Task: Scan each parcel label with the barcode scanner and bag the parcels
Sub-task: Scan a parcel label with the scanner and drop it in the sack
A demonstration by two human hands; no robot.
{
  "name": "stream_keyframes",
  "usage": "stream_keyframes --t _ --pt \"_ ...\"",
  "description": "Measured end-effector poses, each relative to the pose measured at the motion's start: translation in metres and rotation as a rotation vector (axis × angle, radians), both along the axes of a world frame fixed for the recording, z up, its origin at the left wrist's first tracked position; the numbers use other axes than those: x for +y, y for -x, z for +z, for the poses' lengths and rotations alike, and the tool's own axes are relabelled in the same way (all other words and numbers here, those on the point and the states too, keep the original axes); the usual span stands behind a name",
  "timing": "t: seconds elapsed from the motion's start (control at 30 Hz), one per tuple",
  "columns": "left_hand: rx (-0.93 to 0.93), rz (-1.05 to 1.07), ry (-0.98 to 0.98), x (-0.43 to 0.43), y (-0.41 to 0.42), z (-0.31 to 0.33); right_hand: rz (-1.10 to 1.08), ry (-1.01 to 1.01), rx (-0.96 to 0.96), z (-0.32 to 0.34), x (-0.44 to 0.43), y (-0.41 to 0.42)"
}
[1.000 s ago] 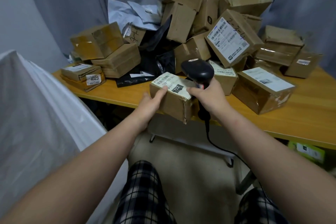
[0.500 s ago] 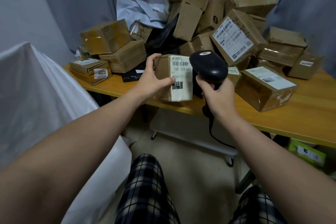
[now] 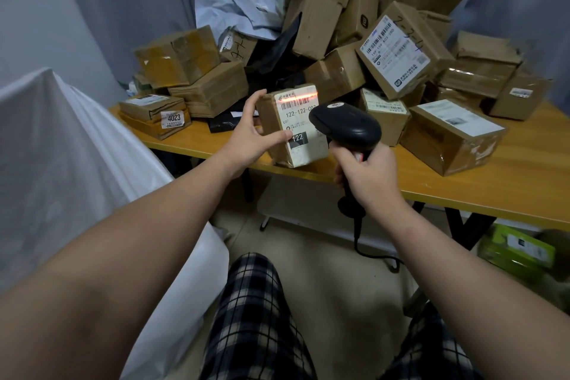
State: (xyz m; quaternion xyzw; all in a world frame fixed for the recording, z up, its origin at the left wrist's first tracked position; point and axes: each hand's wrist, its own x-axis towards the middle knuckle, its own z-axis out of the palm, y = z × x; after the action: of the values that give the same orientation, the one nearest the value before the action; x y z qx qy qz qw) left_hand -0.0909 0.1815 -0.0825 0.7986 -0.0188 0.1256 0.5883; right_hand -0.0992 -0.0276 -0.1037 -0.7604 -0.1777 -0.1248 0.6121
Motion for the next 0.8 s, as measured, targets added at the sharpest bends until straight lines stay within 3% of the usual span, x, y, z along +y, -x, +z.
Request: stream_keyframes --t 0.8 --pt "0.013 0.012 0.041 -0.001 -0.013 -0.011 -0.015 -0.042 -0.065 -0.025 -0.009 0.011"
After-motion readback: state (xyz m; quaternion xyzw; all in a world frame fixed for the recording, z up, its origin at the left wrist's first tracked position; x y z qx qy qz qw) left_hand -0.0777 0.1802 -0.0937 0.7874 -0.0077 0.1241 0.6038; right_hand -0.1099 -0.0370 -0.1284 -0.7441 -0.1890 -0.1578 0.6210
